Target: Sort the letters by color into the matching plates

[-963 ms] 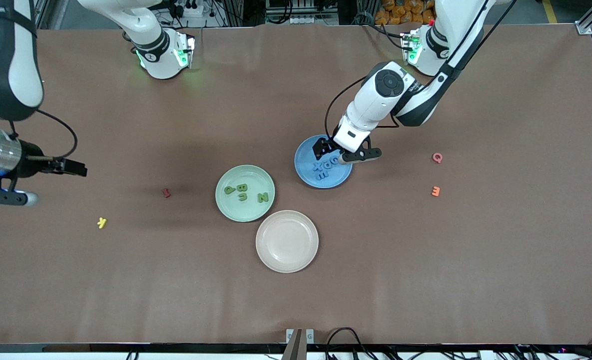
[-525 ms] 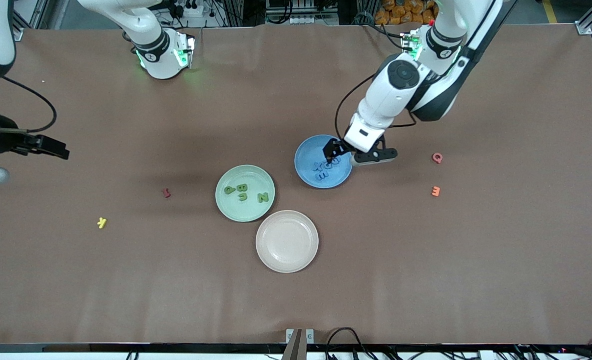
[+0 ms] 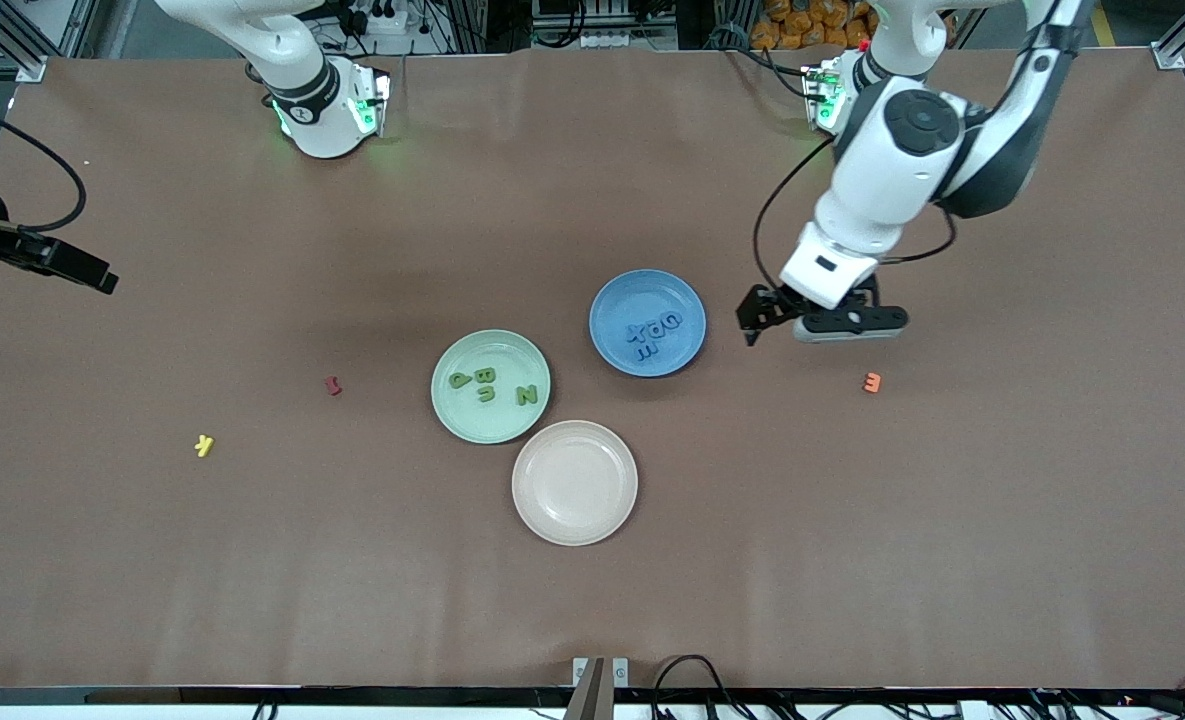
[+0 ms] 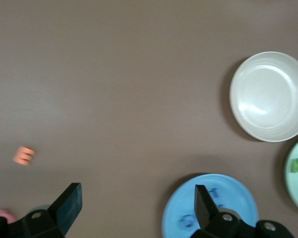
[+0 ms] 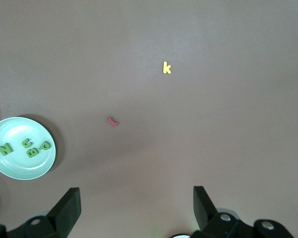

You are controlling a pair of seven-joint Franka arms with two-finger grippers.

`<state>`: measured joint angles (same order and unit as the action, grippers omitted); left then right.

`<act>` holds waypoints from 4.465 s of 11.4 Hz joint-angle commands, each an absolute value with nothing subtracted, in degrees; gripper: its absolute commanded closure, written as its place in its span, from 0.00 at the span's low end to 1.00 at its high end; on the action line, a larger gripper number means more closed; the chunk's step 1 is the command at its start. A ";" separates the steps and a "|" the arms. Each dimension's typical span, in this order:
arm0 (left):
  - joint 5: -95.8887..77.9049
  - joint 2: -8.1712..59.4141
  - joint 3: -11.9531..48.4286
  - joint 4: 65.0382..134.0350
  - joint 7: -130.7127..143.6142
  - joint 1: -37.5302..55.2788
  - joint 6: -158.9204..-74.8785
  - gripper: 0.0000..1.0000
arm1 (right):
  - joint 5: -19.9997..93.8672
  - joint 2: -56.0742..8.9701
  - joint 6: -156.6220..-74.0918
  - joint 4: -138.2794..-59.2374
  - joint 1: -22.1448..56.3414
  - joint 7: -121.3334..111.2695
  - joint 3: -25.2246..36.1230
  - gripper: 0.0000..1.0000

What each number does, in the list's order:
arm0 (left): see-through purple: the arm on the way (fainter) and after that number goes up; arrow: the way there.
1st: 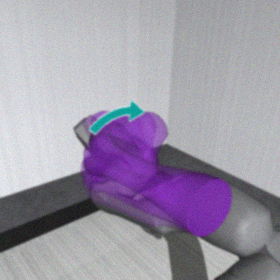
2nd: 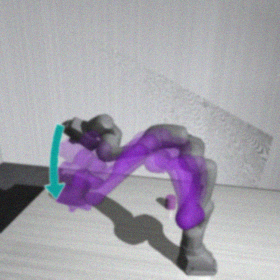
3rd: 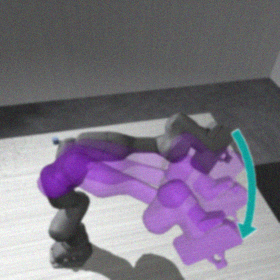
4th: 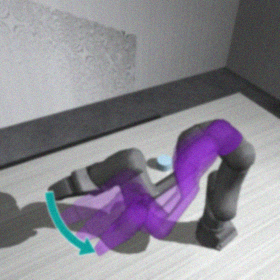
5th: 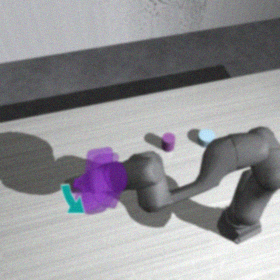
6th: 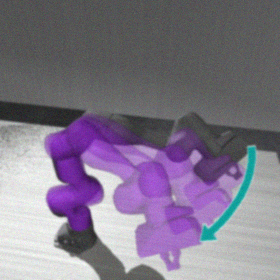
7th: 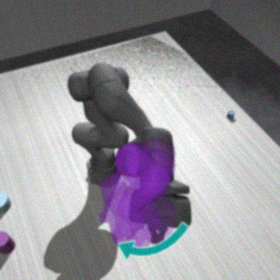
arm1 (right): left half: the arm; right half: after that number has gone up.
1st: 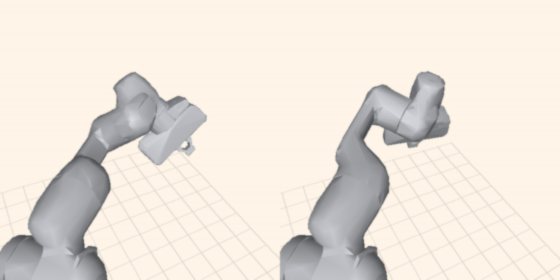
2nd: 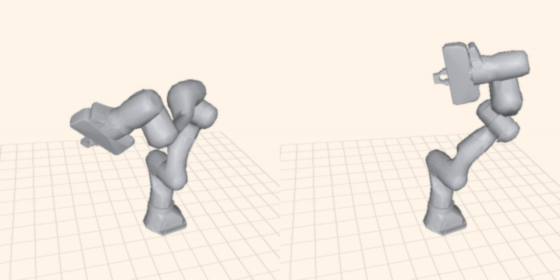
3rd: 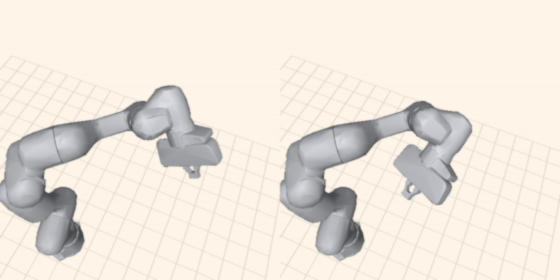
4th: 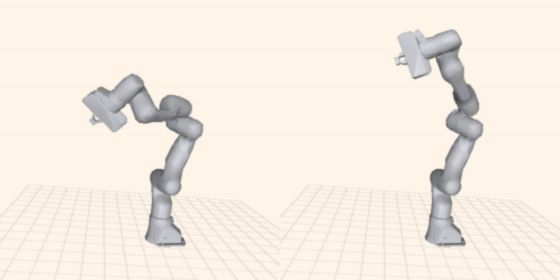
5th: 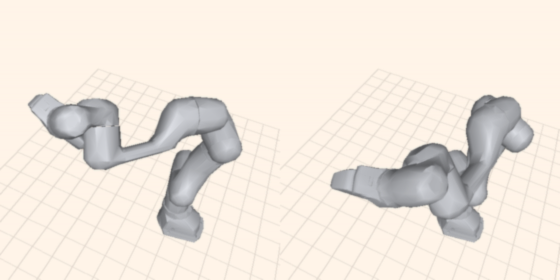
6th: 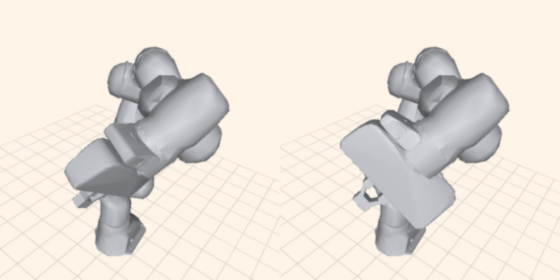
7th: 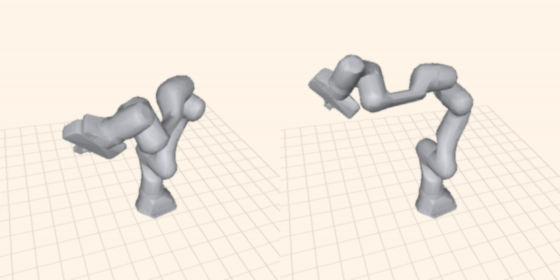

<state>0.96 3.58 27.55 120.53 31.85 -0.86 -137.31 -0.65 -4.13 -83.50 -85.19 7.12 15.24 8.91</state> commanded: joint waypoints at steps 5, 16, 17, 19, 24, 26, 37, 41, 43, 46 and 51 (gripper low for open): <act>-1.85 -5.18 11.19 116.37 5.31 1.14 -115.87 0.00 | -1.14 -3.43 -86.66 -85.87 7.03 16.70 8.88 0.00; 4.57 -5.19 4.66 99.58 1.32 0.88 -98.35 0.00 | -1.14 -3.87 -90.00 -86.04 0.26 16.00 1.58 0.00; 4.14 -5.10 4.57 98.27 1.32 0.70 -98.26 0.00 | -1.23 -4.04 -90.00 -86.04 0.35 16.08 1.58 0.00; 3.87 -3.88 4.57 94.59 1.23 0.53 -96.08 0.00 | -1.41 -4.22 -90.35 -85.96 0.35 16.17 1.58 0.00; -0.51 -0.88 5.01 89.74 1.23 -0.87 -92.28 0.00 | -1.14 -4.39 -91.14 -86.04 0.53 16.00 1.58 0.00; -1.76 -0.44 5.18 89.74 1.23 -0.97 -92.29 0.00 | -1.14 -4.66 -91.14 -86.04 1.31 15.65 1.49 0.00; -1.14 -4.39 7.82 94.30 2.64 -1.14 -89.56 0.00 | -1.06 -5.19 -91.49 -86.04 2.72 5.89 1.41 0.00; -0.97 -5.79 7.47 95.44 2.72 -1.05 -89.65 0.00 | -1.05 -5.19 -91.49 -86.04 2.81 5.98 1.41 0.00; -0.88 -6.33 7.38 95.98 2.64 -1.05 -89.74 0.00 | -1.05 -5.19 -91.41 -86.04 2.81 5.98 1.41 0.00; -0.79 -6.95 7.47 96.77 2.64 -1.05 -89.74 0.00 | -1.05 -5.19 -91.32 -86.04 2.90 5.98 1.41 0.00; 0.71 -6.77 7.47 96.15 2.64 -1.05 -91.48 0.00 | -1.05 -5.19 -91.32 -86.04 3.08 5.98 1.41 0.00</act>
